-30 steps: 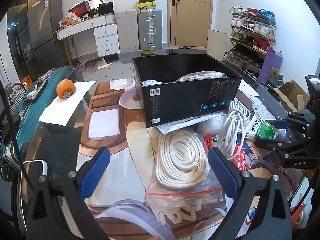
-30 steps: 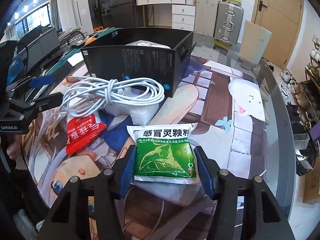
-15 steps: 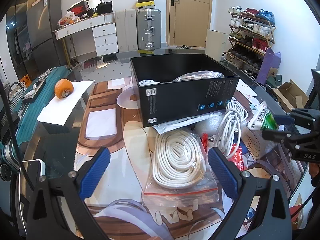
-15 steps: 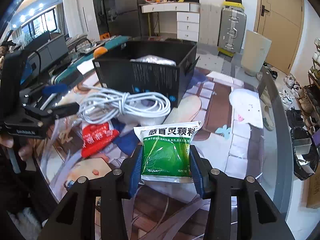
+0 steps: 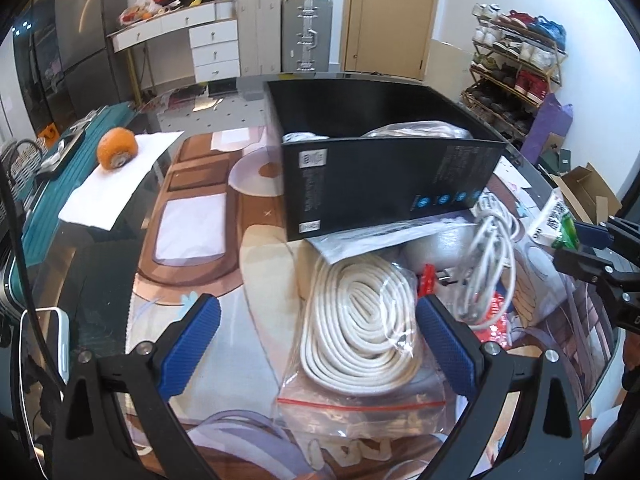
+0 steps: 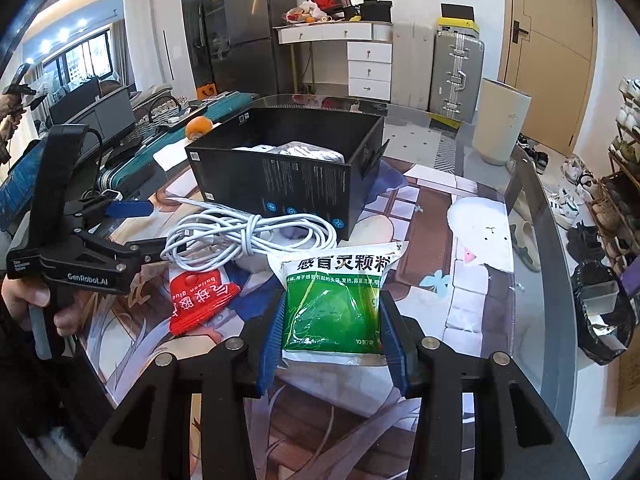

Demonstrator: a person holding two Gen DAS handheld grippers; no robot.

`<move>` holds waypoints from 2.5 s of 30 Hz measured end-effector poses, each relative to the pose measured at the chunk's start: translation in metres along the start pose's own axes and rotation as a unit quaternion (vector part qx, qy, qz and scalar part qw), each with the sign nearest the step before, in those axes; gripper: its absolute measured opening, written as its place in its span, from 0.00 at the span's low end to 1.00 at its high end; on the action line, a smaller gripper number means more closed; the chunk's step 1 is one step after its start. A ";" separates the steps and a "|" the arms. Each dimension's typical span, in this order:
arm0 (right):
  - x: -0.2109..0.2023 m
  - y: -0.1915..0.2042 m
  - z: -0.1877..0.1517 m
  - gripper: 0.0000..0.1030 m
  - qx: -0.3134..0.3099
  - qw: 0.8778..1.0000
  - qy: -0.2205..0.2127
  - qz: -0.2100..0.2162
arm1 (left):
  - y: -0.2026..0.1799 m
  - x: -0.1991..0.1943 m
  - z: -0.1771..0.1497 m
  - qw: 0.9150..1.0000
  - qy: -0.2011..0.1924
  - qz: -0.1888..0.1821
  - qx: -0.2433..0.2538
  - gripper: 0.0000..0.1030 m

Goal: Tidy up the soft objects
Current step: 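Grasp the bagged white cord coil with the left tool, then lift and carry the cord bag and green packet toward the black box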

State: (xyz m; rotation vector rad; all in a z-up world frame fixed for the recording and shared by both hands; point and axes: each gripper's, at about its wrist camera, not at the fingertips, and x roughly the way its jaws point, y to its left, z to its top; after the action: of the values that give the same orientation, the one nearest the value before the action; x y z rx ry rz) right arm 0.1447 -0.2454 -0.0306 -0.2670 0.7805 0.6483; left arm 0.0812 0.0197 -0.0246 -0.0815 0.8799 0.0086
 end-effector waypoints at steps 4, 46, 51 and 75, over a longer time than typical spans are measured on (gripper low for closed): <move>0.001 -0.002 0.000 0.43 0.003 1.000 -0.001 -0.001 | 0.003 0.004 -0.004 1.000 0.007 0.004 -0.002 0.96; -0.016 0.010 0.008 0.43 0.000 0.999 -0.046 0.004 | -0.013 -0.031 -0.017 0.998 -0.031 -0.041 0.042 0.33; -0.025 0.013 0.012 0.43 -0.002 0.998 -0.063 0.004 | -0.012 -0.047 -0.016 0.997 -0.054 -0.042 0.036 0.33; -0.046 0.028 0.022 0.43 0.002 0.994 -0.113 -0.005 | -0.009 -0.082 0.006 0.990 -0.134 -0.045 0.025 0.33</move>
State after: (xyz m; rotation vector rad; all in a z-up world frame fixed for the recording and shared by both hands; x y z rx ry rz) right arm 0.1152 -0.2344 0.0176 -0.1899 0.5629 0.6559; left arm 0.0336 0.0136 0.0432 -0.0714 0.6060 -0.0855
